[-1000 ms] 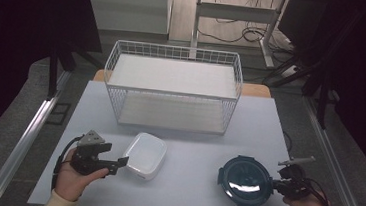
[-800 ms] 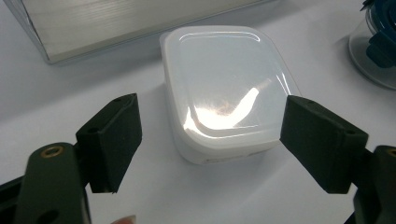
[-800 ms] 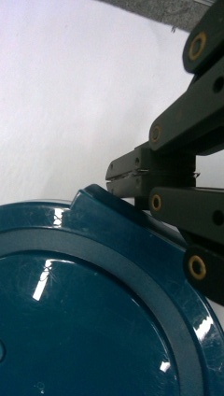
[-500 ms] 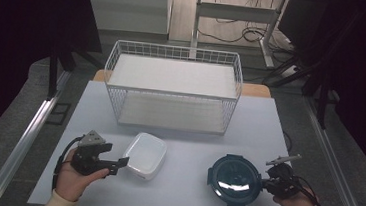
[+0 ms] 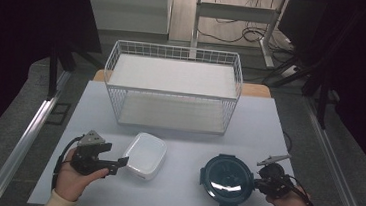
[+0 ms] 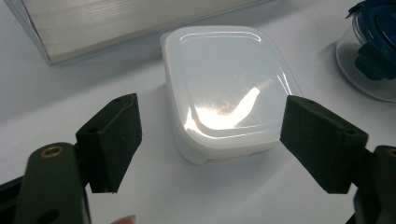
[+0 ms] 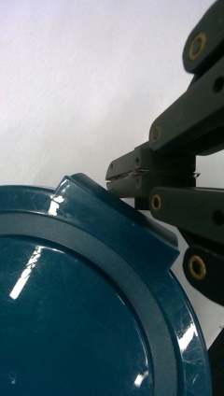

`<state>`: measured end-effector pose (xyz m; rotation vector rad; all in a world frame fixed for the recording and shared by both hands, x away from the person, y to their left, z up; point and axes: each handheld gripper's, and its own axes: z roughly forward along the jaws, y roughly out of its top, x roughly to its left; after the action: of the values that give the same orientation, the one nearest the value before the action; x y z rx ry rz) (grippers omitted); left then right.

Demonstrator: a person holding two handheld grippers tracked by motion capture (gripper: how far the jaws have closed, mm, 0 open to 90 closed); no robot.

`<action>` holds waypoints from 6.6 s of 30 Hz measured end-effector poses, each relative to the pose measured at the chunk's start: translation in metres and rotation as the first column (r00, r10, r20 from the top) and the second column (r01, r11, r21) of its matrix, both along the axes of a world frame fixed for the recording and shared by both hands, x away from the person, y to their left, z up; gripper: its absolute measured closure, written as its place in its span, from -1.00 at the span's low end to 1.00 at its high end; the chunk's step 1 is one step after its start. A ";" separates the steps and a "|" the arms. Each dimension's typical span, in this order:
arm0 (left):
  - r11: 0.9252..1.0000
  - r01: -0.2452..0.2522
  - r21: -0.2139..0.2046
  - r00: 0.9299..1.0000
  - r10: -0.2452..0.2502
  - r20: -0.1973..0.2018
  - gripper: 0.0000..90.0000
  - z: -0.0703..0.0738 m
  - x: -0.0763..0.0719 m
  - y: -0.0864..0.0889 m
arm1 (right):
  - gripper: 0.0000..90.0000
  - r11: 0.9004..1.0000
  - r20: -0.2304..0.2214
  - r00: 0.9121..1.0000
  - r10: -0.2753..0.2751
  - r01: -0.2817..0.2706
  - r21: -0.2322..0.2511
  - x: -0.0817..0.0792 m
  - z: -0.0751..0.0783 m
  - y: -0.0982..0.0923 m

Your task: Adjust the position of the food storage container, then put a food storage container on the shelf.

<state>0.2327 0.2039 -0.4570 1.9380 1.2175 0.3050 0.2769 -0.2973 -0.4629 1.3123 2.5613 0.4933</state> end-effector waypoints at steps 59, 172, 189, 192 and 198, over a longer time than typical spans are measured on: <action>0.997 -0.042 -0.057 0.999 0.043 0.016 -0.63 0.020 -0.013 -0.009 | -0.58 0.917 0.222 0.972 -0.077 -0.018 0.398 -0.010 0.026 0.001; 0.908 0.060 -0.415 0.862 -0.257 -0.437 -0.69 -0.059 0.041 -0.201 | -0.61 0.736 -0.255 0.962 -0.094 0.240 0.634 -0.008 -0.036 0.016; 0.911 -0.013 -0.411 0.875 -0.189 -0.446 -0.41 -0.050 0.034 -0.195 | -0.29 0.684 -0.290 0.944 -0.154 0.314 0.658 -0.010 -0.030 0.006; 0.911 -0.018 -0.411 0.874 -0.185 -0.448 -0.37 -0.048 0.033 -0.195 | -0.26 0.681 -0.282 0.946 -0.161 0.314 0.662 -0.010 -0.029 0.006; 0.906 -0.027 -0.423 0.875 -0.183 -0.448 -0.29 -0.045 0.032 -0.194 | -0.21 0.687 -0.252 0.953 -0.168 0.297 0.663 -0.012 -0.022 0.004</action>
<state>0.2644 0.0095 -0.5019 1.7174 1.3691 -0.4849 0.2647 -0.2934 -0.4851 1.9593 2.3398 1.4562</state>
